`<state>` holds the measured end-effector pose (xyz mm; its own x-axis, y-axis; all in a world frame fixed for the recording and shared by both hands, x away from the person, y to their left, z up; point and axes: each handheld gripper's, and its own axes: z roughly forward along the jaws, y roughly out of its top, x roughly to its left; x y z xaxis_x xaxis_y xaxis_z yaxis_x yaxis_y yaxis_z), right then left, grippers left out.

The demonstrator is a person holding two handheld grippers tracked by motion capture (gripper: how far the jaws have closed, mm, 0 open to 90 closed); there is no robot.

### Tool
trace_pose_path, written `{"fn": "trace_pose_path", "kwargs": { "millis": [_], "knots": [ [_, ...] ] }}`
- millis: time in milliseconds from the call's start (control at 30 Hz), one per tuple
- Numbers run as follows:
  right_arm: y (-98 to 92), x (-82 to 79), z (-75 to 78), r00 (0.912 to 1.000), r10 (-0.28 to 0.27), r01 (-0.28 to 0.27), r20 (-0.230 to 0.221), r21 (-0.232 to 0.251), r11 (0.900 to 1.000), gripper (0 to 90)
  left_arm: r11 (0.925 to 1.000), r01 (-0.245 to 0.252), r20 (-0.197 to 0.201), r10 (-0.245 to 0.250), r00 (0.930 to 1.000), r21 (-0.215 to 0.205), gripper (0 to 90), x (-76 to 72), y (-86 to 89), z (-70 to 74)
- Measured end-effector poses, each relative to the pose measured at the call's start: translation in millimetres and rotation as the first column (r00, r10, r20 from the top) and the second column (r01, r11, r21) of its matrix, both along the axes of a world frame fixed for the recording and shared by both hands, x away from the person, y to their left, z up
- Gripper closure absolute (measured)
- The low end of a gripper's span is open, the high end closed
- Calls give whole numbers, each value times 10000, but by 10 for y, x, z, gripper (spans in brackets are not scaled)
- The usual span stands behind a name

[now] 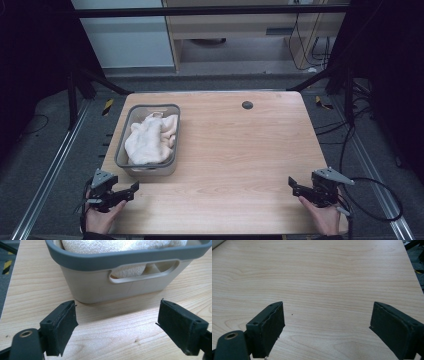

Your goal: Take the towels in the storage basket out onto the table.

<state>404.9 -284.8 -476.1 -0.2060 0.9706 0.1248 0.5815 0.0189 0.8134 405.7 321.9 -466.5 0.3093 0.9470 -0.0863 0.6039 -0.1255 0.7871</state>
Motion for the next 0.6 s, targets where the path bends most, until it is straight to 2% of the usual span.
{"fn": "trace_pose_path", "kwargs": {
  "millis": [200, 333, 600],
  "knots": [
    [10, 15, -18, 9999, 61, -64, -139, -192, 9998, 113, 9995, -156, 56, 158, 9999, -274, 184, -28, 8, 107],
    [-4, 11, -20, 10000, 30, -31, -36, -98, 9999, 118, 9993, -113, 143, 119, 9998, -365, 187, -35, -3, 175],
    [1, 20, -54, 9996, 208, -199, 176, -467, 9987, 121, 9991, 88, 300, -75, 9995, -423, 194, -51, -47, 284]
  ]
}}
